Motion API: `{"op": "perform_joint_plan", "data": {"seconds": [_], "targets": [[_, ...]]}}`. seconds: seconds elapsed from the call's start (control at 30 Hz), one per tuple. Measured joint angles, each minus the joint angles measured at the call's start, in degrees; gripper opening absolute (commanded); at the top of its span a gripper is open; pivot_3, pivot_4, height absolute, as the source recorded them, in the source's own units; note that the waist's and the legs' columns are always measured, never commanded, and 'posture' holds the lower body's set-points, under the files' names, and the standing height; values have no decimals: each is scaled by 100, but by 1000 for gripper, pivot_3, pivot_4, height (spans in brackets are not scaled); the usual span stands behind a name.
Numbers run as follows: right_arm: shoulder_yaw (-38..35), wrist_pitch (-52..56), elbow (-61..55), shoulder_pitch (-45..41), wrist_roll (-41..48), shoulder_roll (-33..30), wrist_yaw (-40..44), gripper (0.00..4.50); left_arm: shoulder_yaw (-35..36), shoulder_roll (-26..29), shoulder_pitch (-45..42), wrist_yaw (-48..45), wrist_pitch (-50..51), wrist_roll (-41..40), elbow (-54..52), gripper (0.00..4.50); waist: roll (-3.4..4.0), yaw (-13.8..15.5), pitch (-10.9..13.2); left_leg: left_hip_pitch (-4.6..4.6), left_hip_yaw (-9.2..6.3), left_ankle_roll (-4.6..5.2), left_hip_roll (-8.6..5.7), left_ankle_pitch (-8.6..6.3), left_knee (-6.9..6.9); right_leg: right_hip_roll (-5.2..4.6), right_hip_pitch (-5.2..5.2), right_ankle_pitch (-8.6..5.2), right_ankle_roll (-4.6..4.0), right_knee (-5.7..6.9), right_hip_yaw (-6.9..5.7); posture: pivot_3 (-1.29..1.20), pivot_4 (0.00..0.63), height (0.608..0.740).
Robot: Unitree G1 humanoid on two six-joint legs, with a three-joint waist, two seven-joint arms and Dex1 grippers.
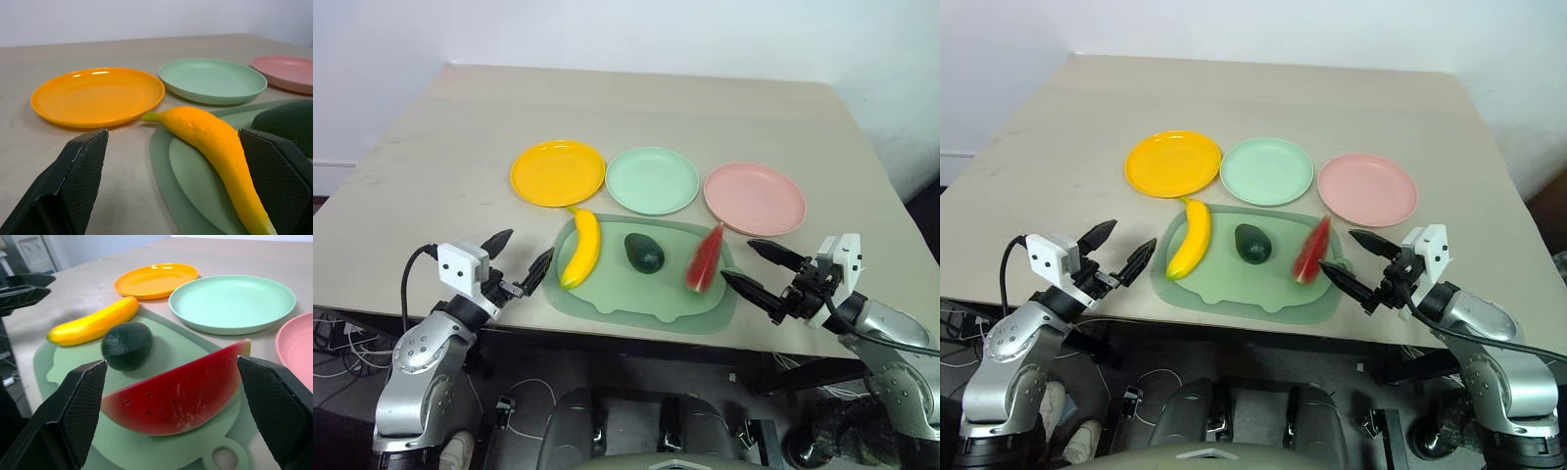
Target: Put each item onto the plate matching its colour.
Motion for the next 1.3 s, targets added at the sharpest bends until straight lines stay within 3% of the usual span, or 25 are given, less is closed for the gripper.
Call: {"op": "perform_joint_plan", "data": {"seconds": [0.33,0.47,0.83,1.03,1.3], "targets": [[112,120,-250,-146,3,1,-265,4500,-38,-62,-234,-91,-248,100,352,4474,0,-14,0,1,3,0,3,1,2,3,-1,2,-2,1,2,0,150,695],[217,797,-457,-361,174,-80,-698,4500,-65,-103,-241,-182,-358,114,473,4474,0,-24,0,1,3,-1,6,1,3,4,-2,4,-5,2,2,0,150,695],[232,2686,-895,-1389,1404,153,-2699,4500,-327,-174,-439,-452,-509,181,823,4474,1,-88,0,-2,4,-1,8,1,2,5,-7,4,-7,3,4,0,150,695],[348,3667,-904,-1806,1577,151,-3661,4500,-505,-247,-745,-600,-678,247,1099,4474,0,-158,-1,-6,6,0,5,1,2,2,-8,5,-5,1,4,0,150,695],[-80,5133,-178,-2773,2240,660,-4919,4500,-520,-153,-945,-939,-700,207,1098,4474,0,-206,0,-6,14,-1,6,2,-1,5,-13,5,-5,5,7,0,150,695]]}}
